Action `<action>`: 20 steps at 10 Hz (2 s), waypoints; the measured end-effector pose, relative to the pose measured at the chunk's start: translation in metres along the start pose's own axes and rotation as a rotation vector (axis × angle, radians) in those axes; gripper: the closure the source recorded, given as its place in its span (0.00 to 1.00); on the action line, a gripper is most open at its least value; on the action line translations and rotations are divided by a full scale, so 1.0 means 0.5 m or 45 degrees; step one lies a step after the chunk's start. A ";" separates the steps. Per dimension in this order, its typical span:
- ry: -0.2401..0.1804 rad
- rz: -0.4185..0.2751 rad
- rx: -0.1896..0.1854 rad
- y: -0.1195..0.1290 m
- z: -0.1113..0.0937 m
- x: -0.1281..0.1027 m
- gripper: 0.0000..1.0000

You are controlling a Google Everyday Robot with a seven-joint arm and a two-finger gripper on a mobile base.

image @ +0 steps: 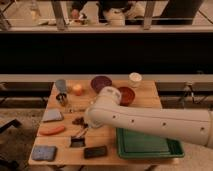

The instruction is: Wipe tray with brush

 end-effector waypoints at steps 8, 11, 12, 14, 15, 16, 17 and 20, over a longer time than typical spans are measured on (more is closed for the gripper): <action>0.198 0.338 0.010 0.130 -0.211 0.335 1.00; 0.276 0.464 -0.001 0.195 -0.278 0.436 1.00; 0.290 0.496 -0.007 0.213 -0.285 0.456 1.00; 0.298 0.542 -0.019 0.248 -0.267 0.492 1.00; 0.298 0.547 -0.026 0.260 -0.239 0.507 1.00; 0.297 0.544 -0.032 0.263 -0.213 0.512 1.00; 0.293 0.537 -0.044 0.259 -0.175 0.516 1.00; 0.286 0.517 -0.061 0.245 -0.133 0.516 1.00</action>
